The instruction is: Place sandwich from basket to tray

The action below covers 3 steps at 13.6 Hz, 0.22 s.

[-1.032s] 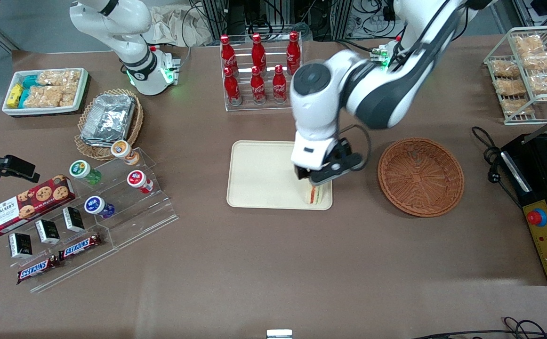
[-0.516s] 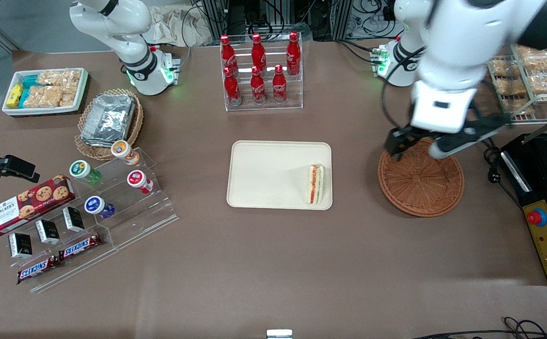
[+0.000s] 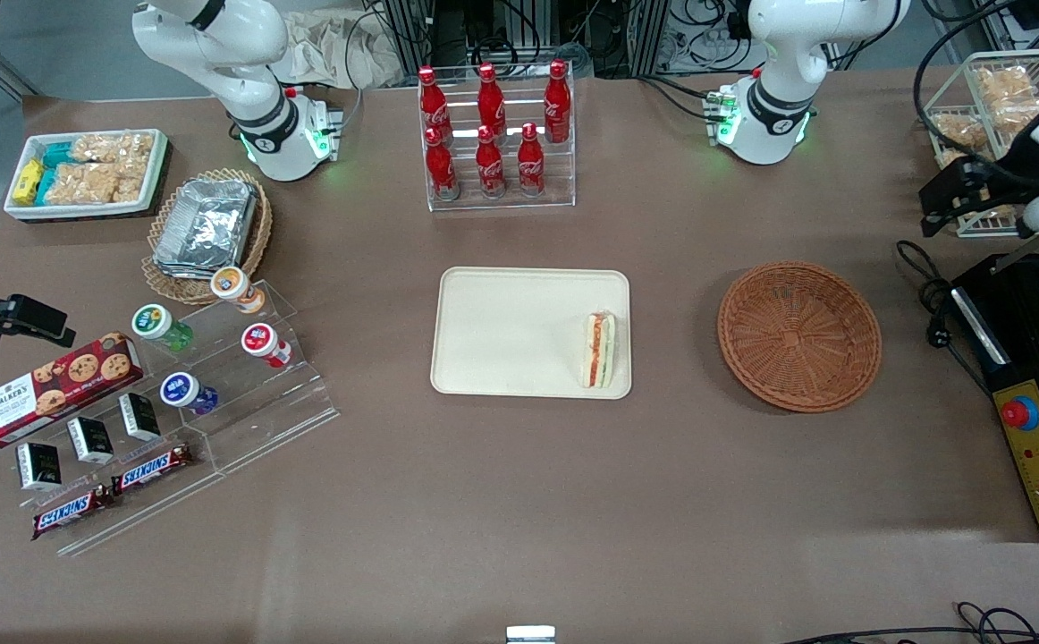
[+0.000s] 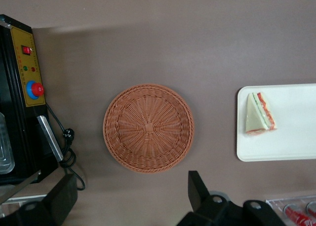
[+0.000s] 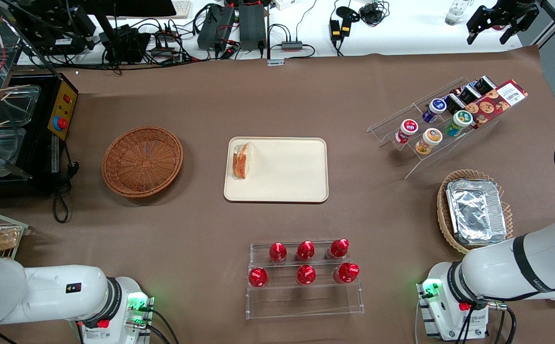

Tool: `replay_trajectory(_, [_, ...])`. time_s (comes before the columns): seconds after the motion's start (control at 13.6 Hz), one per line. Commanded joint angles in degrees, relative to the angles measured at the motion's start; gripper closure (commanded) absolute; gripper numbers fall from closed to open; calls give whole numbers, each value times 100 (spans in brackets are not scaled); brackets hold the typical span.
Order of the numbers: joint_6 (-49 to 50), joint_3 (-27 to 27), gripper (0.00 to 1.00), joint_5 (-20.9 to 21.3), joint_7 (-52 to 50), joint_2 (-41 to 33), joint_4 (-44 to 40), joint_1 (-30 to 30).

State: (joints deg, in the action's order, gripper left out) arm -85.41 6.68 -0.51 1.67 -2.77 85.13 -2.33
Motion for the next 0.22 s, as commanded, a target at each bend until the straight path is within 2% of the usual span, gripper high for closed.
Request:
replay_trajectory(0.0, [-273, -62, 0, -29, 159, -250, 390, 163])
replay_trajectory(0.15, [-318, -70, 0, 112, 72, -259, 487, 172])
